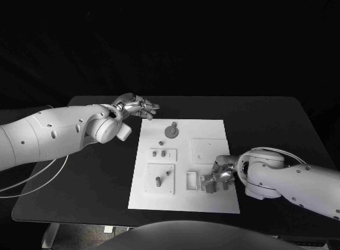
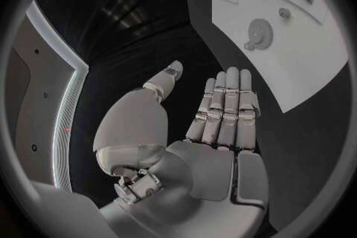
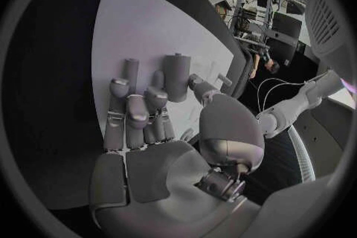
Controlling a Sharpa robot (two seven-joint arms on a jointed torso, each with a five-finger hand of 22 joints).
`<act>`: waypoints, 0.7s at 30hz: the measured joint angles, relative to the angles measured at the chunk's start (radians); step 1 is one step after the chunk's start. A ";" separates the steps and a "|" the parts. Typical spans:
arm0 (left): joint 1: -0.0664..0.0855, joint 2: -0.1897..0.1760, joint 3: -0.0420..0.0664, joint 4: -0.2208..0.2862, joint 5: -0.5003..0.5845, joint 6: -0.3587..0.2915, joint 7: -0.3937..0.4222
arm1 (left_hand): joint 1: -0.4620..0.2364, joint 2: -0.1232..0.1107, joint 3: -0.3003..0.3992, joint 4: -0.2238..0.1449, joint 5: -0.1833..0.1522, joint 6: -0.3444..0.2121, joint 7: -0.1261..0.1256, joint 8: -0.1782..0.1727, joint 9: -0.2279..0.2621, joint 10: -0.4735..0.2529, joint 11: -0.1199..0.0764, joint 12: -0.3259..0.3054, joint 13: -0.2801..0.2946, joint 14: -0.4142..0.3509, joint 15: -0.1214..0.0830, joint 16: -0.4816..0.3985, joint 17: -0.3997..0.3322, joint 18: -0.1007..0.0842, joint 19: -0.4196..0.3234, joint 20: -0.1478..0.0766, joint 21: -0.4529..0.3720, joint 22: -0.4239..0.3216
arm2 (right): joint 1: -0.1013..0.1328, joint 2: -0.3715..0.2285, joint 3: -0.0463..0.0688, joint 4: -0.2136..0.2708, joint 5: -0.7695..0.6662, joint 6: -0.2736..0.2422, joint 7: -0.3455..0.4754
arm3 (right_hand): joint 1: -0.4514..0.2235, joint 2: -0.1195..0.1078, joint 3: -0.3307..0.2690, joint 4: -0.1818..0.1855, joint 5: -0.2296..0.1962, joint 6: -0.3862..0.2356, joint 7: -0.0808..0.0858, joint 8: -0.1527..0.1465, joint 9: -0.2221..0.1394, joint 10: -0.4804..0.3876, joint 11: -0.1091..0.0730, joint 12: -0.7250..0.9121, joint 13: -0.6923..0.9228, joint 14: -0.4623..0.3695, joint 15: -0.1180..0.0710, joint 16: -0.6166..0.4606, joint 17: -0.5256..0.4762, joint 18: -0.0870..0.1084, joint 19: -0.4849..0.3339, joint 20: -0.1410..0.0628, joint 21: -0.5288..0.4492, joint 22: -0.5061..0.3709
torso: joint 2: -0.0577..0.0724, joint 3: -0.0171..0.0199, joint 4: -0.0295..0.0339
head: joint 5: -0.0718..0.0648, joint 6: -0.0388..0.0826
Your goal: Assemble the parts on the task board
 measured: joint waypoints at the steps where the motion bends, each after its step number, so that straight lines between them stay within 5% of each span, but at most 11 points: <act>1: 0.000 0.000 0.000 0.000 -0.001 0.000 -0.001 | 0.000 0.000 0.000 0.000 0.000 0.000 0.000 0.000 0.000 0.000 0.000 0.000 0.000 0.000 0.000 0.000 0.000 0.000 0.000 0.000 0.000 -0.001 | 0.000 0.000 0.000 0.000 0.000 0.000 0.001 | 0.004 0.008 -0.013 -0.013 0.000 0.001 -0.001 0.000 0.000 0.000 0.000 0.000 0.000 0.000 0.000 -0.001 0.000 0.000 0.000 0.000 0.000 0.000 | 0.000 0.0000 0.0000 | 0.000 -0.001; 6: 0.000 -0.001 0.000 0.000 -0.003 0.001 -0.002 | 0.000 0.000 0.000 0.000 0.000 0.000 0.000 0.000 0.000 0.000 0.000 0.000 0.000 0.000 0.000 0.000 0.000 0.000 0.000 0.000 0.000 -0.001 | -0.001 -0.002 0.000 0.000 0.000 -0.004 0.006 | -0.013 0.052 -0.063 -0.063 0.000 0.014 -0.002 0.000 0.000 0.000 0.000 0.000 0.000 0.001 0.002 -0.005 0.003 0.000 -0.002 0.002 0.000 0.000 | 0.000 -0.0003 -0.0001 | 0.001 -0.002; 12: 0.000 -0.001 0.000 0.000 -0.006 0.001 -0.004 | 0.000 0.000 0.000 0.000 0.000 0.000 0.000 0.000 0.000 0.000 0.000 0.000 0.000 0.000 0.000 0.000 0.001 0.000 0.000 0.000 0.000 -0.001 | -0.003 -0.010 -0.001 0.006 0.006 -0.018 0.012 | -0.045 0.095 -0.077 -0.077 0.000 0.027 -0.003 -0.013 0.000 0.008 -0.007 0.000 0.000 0.006 0.001 -0.005 0.014 0.001 0.002 0.009 0.000 0.000 | 0.000 -0.0005 0.0001 | 0.002 -0.002; 21: 0.000 -0.002 0.000 -0.001 -0.009 0.002 -0.009 | 0.000 0.000 -0.003 0.003 0.000 0.000 0.000 0.000 0.000 0.000 0.000 0.000 0.000 0.000 0.000 0.000 0.001 0.000 0.000 0.000 0.000 -0.001 | -0.006 -0.037 -0.004 0.030 0.029 -0.030 0.013 | -0.054 0.106 -0.078 -0.078 0.002 0.033 -0.008 -0.044 -0.003 0.015 -0.007 0.000 0.000 0.013 0.001 -0.008 0.019 0.001 0.002 0.009 0.000 0.000 | 0.000 -0.0005 -0.0002 | 0.003 -0.001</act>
